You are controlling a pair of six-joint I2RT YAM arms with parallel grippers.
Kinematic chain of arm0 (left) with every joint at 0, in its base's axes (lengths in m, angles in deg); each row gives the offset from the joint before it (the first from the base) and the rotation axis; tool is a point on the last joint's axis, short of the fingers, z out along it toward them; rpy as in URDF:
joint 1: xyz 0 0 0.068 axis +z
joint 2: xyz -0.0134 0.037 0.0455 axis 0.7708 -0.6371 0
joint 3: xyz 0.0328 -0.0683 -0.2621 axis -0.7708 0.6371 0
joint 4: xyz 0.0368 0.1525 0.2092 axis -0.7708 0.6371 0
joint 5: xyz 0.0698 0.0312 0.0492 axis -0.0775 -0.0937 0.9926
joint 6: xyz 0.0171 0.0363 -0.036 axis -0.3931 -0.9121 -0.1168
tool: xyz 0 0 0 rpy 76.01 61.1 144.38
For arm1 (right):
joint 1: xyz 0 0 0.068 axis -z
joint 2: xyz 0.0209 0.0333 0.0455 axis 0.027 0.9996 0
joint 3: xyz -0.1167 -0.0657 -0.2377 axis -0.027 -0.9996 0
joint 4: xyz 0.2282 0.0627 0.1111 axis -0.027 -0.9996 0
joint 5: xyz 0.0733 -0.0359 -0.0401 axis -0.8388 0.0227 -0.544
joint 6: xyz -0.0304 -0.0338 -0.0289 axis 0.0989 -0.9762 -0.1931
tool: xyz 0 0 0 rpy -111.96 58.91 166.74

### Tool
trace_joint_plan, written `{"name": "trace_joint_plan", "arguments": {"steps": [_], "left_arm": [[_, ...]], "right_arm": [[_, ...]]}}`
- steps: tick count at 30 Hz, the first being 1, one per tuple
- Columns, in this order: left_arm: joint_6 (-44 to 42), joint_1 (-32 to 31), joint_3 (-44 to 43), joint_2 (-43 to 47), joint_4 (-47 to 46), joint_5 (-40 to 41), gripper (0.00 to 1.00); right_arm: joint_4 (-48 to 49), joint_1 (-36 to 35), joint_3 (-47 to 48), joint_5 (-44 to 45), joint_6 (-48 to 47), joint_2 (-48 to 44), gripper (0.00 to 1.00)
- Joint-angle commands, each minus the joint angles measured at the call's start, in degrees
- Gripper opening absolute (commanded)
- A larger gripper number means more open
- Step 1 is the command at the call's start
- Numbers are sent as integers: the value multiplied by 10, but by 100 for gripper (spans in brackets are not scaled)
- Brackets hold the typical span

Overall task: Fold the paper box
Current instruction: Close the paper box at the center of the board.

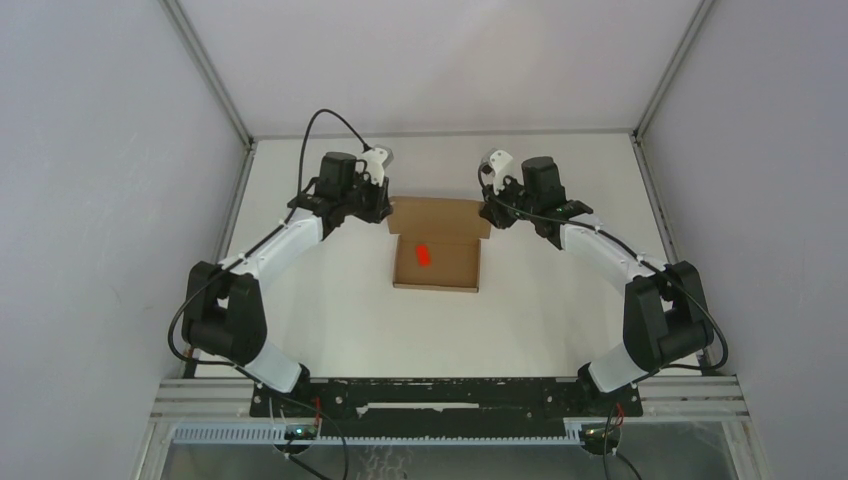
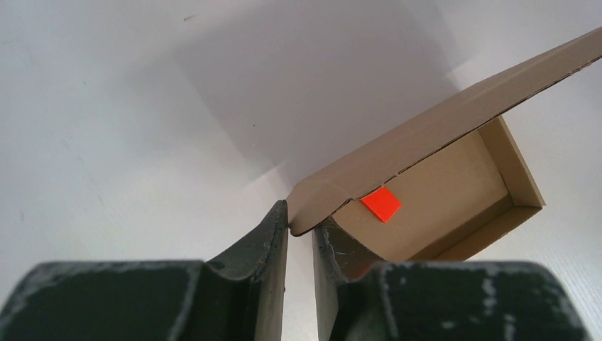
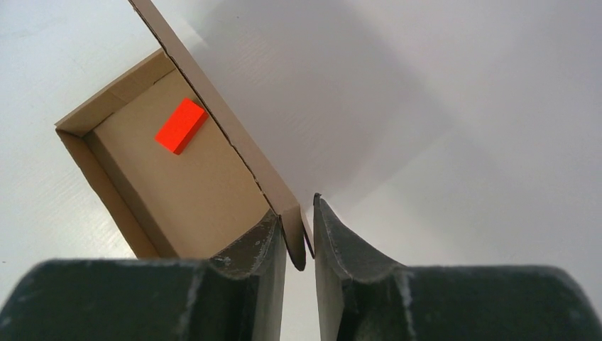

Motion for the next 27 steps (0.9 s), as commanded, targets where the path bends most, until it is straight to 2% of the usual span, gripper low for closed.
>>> {"name": "trace_joint_plan", "arguments": {"steps": [1,3,14,27], "left_arm": [[-9,0,-40,-1,-2,-13,23],[-9,0,-39,-2,0,-12,23],[-9,0,-43,-6,1,-15,23],[-9,-1,-45,-8,3,-18,23]], "right_arm": [[-3,-3,22,9,-11,-15,29],[-8,-3,22,16,-10,-16,33],[4,5,14,13,-6,-27,29],[8,12,8,18,-1,-39,31]]}}
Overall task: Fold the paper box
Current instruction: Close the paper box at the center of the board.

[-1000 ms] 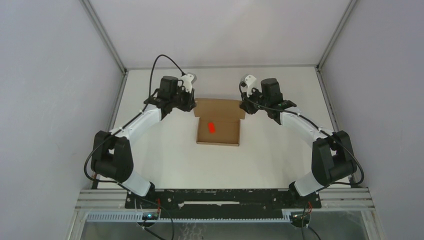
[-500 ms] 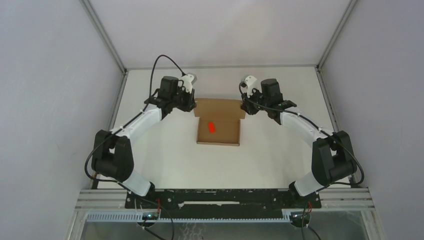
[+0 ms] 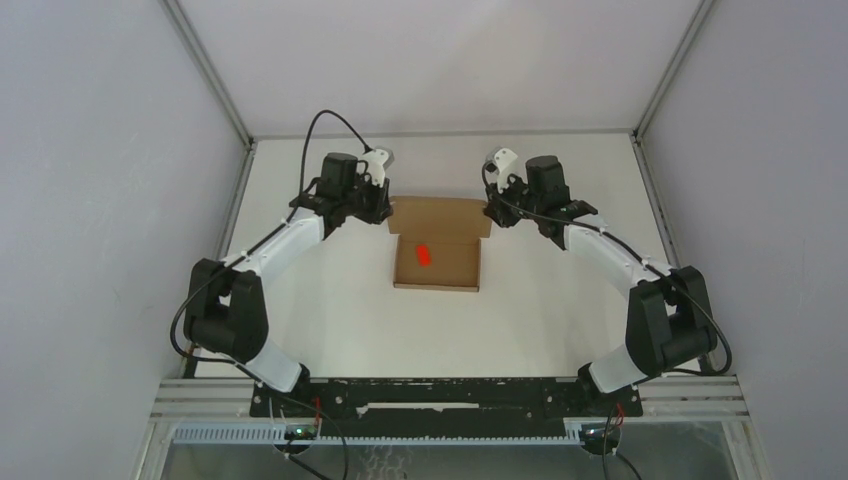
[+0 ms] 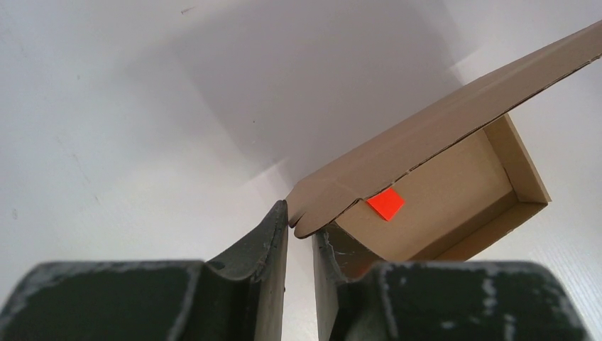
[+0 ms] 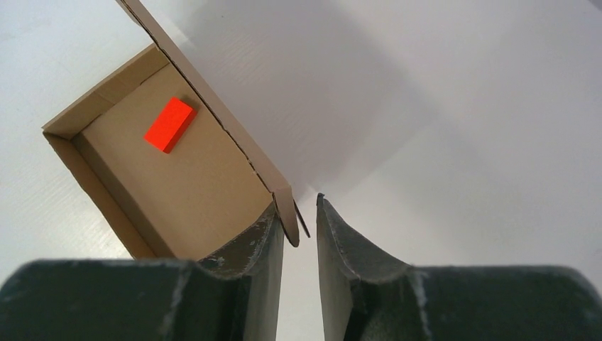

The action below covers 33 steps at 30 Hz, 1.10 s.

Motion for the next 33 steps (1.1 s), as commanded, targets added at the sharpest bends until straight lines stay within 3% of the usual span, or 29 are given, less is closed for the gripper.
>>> {"name": "trace_joint_plan", "arguments": {"steps": [1,21,25,33], "left_arm": [[-10,-1,-45,0,3,-17,23],[-10,-5,-57,1,5,-22,23],[-10,-7,-58,-2,8,-15,33],[-10,-6,-59,-3,7,-8,31]], "right_arm": [[21,5,9,0,1,-26,30],[22,3,8,-12,0,-14,22],[21,3,9,-11,-1,-14,22],[23,3,9,-9,0,-13,22]]}}
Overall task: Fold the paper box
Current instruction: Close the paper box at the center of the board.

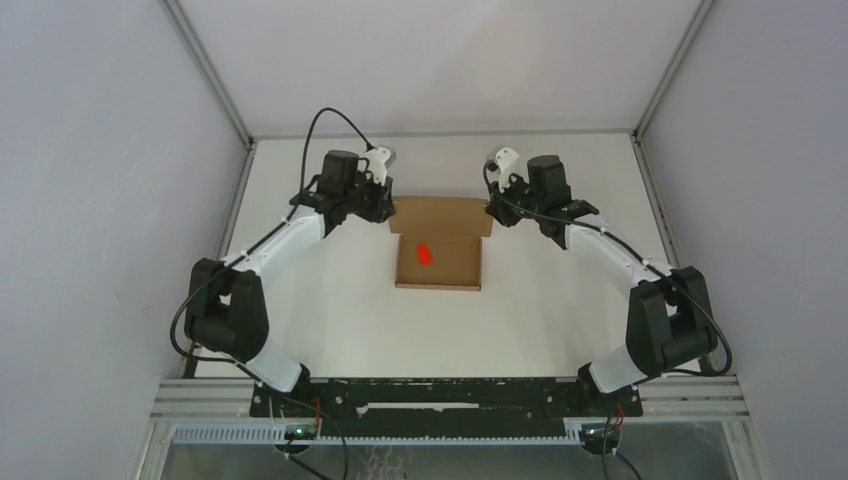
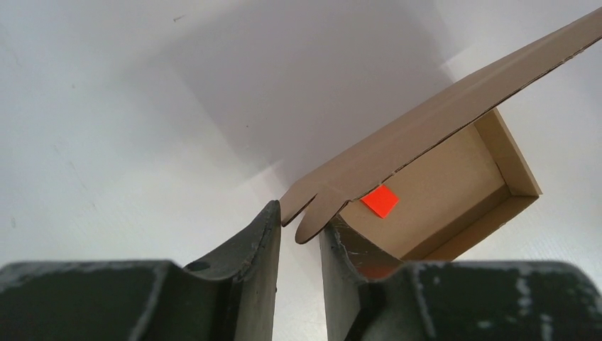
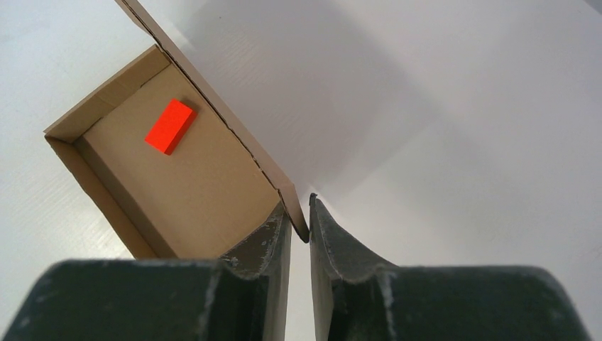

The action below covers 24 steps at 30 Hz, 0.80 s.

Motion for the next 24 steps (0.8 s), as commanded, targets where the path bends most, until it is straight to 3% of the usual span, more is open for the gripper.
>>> {"name": "trace_joint_plan", "arguments": {"steps": [1,24], "left_arm": [[-6,-3,-46,-1,-7,-2,30],[-6,-30,-63,-19,6,29,22]], "right_arm": [[22,-3,9,-7,0,-10,22],[14,-22,9,16,-1,-11,20]]}}
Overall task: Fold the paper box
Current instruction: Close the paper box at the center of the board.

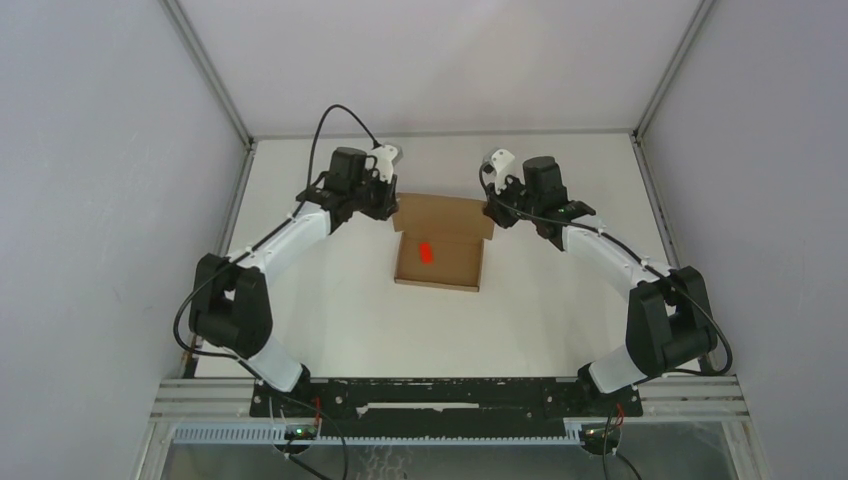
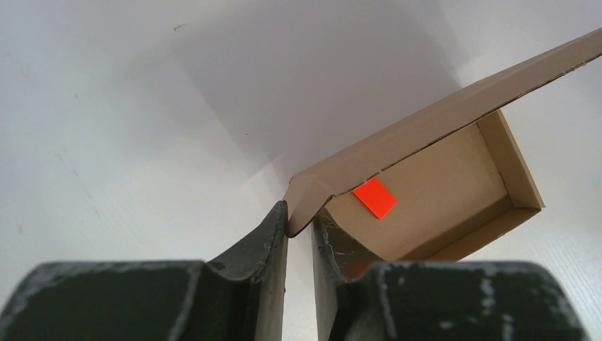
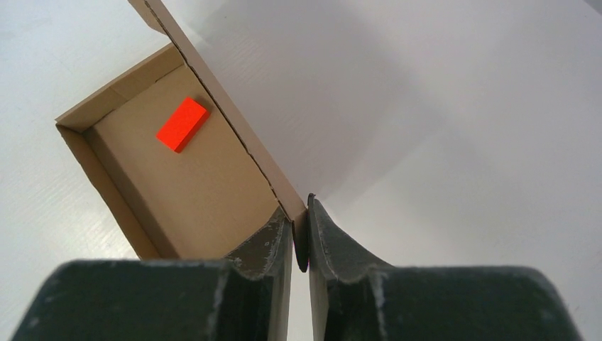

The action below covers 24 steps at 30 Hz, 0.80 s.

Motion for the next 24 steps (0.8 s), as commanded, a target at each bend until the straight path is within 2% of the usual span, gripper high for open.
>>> {"name": "trace_joint_plan", "arguments": {"steps": [1,3,13,16,24], "left_arm": [[-5,-13,-38,-3,-2,11,22],[-5,-13,-38,-3,-1,15,22],[-7,-13,-47,-9,13,28,21],[-9,-13,-50,-11,16,30,21],[-11,-13,-53,-16,21,33,21]], "right_arm": [[13,-7,9,10,-1,-12,21],[9,-7,8,14,-1,-16,26],[-8,1,9,20,1,-29,28],[-13,1,5,28,1,-30,34],[3,9,-7,17,4,-40,28]]}}
